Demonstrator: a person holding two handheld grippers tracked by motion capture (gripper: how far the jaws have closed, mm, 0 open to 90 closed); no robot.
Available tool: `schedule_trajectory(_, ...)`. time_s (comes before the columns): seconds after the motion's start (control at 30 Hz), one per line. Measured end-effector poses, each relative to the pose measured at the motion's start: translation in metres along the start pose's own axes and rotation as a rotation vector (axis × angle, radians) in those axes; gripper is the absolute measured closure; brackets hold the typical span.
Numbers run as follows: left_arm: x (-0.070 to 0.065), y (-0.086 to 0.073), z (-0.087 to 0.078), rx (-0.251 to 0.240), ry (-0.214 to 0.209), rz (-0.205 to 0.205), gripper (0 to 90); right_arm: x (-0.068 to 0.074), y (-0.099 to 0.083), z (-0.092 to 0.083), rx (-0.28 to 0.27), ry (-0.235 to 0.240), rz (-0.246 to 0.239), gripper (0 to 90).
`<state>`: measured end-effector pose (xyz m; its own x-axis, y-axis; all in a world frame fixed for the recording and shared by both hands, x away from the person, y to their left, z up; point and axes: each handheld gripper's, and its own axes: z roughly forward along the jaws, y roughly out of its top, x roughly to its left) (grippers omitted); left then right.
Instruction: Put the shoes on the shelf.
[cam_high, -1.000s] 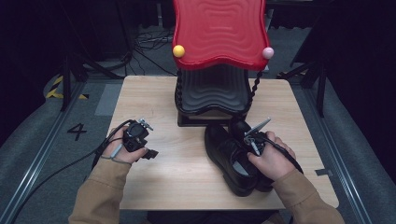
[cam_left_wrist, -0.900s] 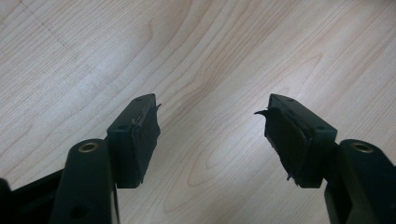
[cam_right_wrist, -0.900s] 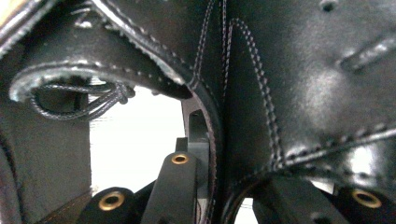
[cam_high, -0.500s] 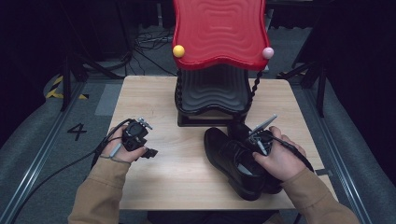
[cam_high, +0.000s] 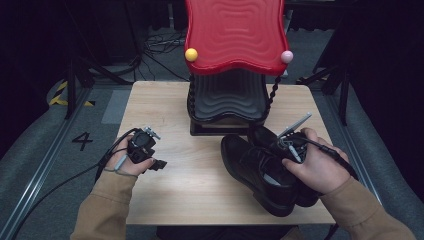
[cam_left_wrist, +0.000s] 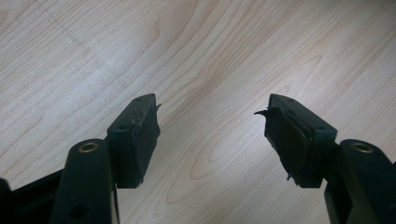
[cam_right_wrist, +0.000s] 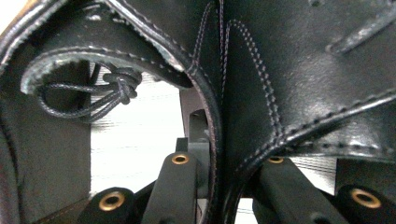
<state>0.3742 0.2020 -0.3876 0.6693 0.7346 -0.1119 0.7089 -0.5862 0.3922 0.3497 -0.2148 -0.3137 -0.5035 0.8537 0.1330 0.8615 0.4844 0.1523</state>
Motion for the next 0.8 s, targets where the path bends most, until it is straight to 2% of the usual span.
schedule_trajectory(0.33, 0.001, -0.005, -0.003, -0.009, 0.005, -0.017, 35.7, 0.007, 0.003, -0.040, -0.010, 0.018, -0.036, 82.9)
schedule_trajectory(0.37, 0.001, -0.005, -0.003, -0.009, 0.005, -0.017, 35.7, 0.007, 0.003, -0.040, -0.010, 0.018, -0.036, 82.9)
schedule_trajectory(0.4, 0.002, -0.006, -0.004, -0.007, 0.007, -0.020, 35.7, 0.009, 0.003, -0.050, -0.019, 0.013, -0.040, 82.9)
schedule_trajectory(0.57, 0.005, -0.008, -0.007, -0.014, 0.007, -0.024, 35.6, 0.012, 0.004, -0.073, -0.038, 0.011, -0.053, 82.9)
schedule_trajectory(0.8, 0.009, -0.011, -0.012, -0.025, 0.019, -0.036, 35.5, 0.017, 0.008, -0.098, -0.050, 0.004, -0.067, 82.8)
